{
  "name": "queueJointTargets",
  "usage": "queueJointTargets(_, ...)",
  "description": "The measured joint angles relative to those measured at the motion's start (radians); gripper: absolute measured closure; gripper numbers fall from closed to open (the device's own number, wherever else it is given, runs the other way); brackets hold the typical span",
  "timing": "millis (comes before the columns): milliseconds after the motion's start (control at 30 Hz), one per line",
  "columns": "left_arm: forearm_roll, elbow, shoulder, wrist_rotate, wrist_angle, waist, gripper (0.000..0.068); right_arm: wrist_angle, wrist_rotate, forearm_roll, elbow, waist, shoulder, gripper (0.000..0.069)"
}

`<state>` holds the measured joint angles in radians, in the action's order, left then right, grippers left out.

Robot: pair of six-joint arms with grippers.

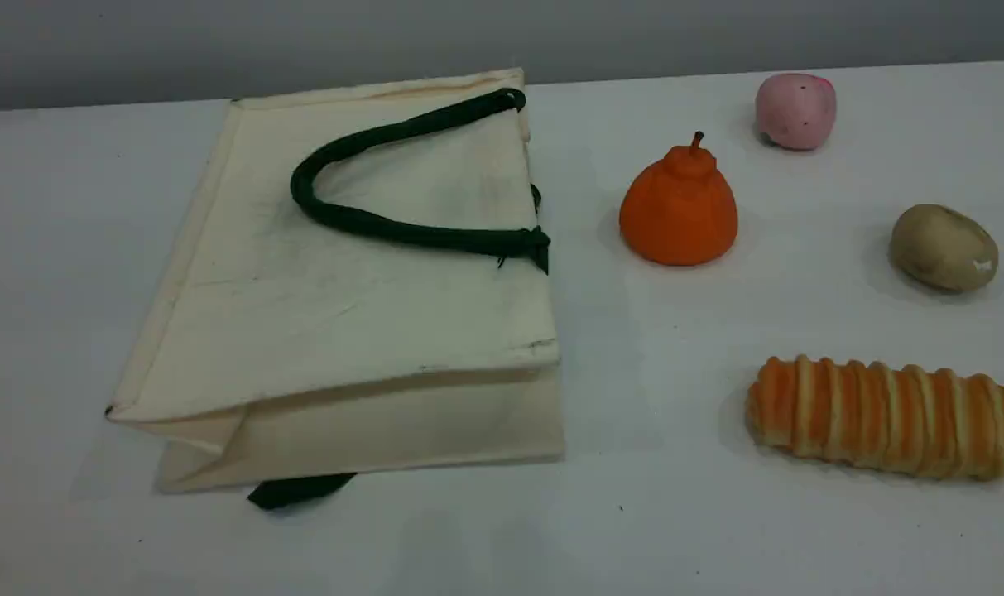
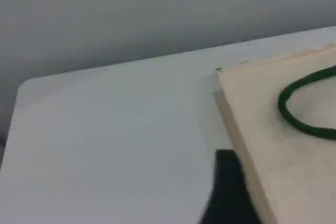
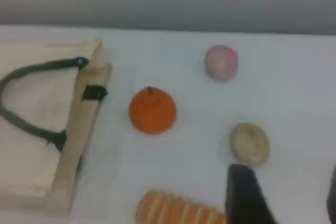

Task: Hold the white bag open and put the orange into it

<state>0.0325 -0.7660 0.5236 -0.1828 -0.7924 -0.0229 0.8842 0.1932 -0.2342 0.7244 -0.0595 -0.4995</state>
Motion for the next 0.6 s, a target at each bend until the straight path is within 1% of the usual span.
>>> queueJointTargets(100,-0.001,-0.007,0.065,0.006,-0.022,0.0,0.0174,-0.037,0.034,-0.006,0.018,0.0,-0.061,0.0255)
queueJointTargets(133,-0.001,-0.009,0.095,0.006,-0.049,0.0,0.0153,-0.052,0.039,-0.005,0.025,0.0,-0.083,0.0232)
queueJointTargets(200,0.0,-0.025,0.158,0.01,-0.078,0.0,0.0136,-0.051,0.053,-0.004,0.039,0.0,-0.125,0.0187)
queueJointTargets(267,0.0,-0.046,0.223,0.01,-0.084,0.0,0.0128,-0.03,0.057,-0.004,0.049,0.0,-0.175,0.016)
queueJointTargets(333,0.0,-0.071,0.296,0.01,-0.081,0.0,0.0127,-0.025,0.079,-0.004,0.058,0.0,-0.22,0.0147)
queueJointTargets(433,0.01,-0.106,0.397,0.017,-0.046,0.0,0.0127,-0.029,0.096,-0.018,0.071,0.0,-0.282,0.0142)
queueJointTargets(500,0.037,-0.123,0.455,0.035,-0.031,0.0,0.0127,-0.049,0.096,-0.053,0.071,0.0,-0.317,0.0141)
queueJointTargets(600,0.103,-0.136,0.541,0.035,-0.014,0.0,0.0127,-0.085,0.119,-0.116,0.071,0.0,-0.361,0.0141)
